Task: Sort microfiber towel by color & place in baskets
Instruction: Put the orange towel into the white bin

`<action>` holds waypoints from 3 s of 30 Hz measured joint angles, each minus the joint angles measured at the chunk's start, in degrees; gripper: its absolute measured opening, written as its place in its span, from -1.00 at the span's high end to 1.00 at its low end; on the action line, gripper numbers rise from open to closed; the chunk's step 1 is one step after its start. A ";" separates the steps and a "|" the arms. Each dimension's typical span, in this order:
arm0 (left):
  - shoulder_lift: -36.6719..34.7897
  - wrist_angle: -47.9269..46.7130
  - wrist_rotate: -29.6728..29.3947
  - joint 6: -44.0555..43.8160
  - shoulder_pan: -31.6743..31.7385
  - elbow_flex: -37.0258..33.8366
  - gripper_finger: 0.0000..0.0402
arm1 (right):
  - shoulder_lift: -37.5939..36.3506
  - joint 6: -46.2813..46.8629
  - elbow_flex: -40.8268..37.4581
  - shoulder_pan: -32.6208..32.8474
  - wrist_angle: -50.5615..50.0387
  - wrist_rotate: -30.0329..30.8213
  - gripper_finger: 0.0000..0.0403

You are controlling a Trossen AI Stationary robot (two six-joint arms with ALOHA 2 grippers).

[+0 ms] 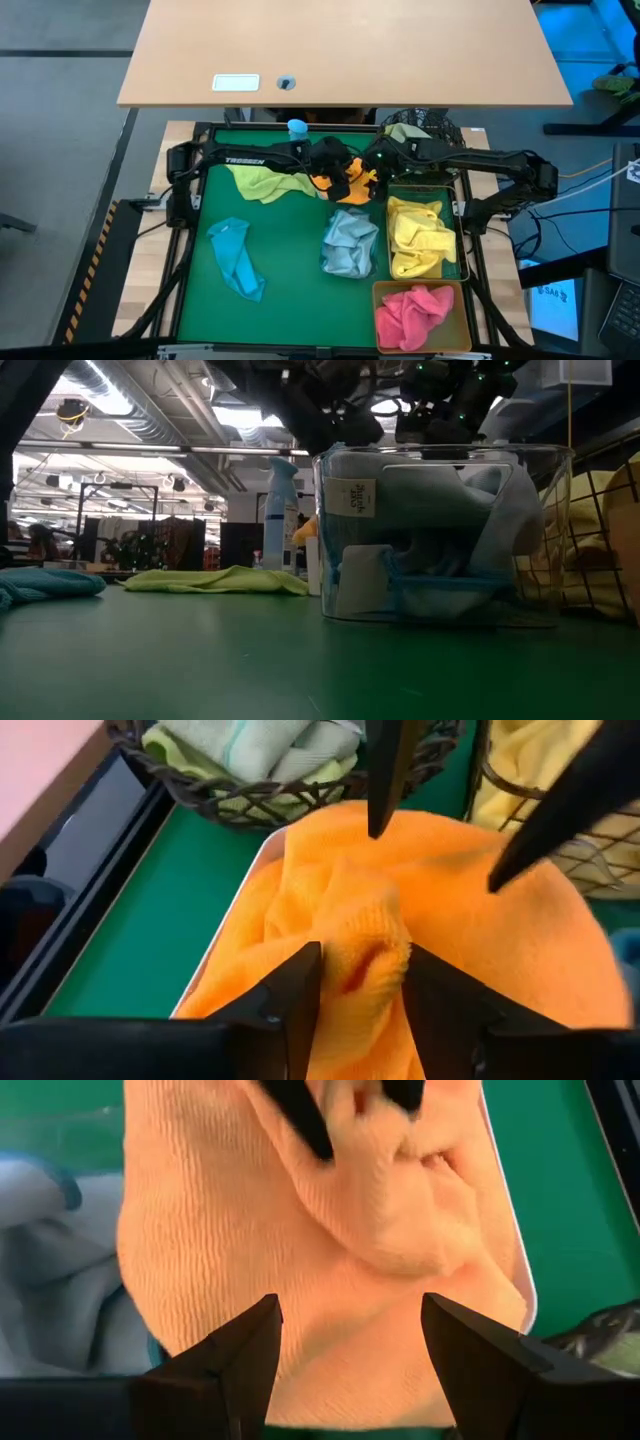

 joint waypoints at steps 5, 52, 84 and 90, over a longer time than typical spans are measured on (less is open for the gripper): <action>-3.10 -5.22 -0.05 0.00 0.01 0.00 0.33 | -0.62 -0.60 0.13 0.00 -2.42 2.09 -0.20; -2.12 -13.52 -4.74 -4.52 -0.07 0.04 0.33 | -0.44 -0.53 -5.09 -0.04 8.97 6.68 -0.20; 4.83 -9.83 -3.26 -2.97 -0.46 -0.72 0.33 | 12.26 -4.73 -4.96 -0.50 17.97 6.94 -0.20; 3.26 -10.19 -2.86 -2.93 -0.48 -0.82 0.33 | 11.31 -4.93 -4.16 -0.42 16.81 7.10 -0.20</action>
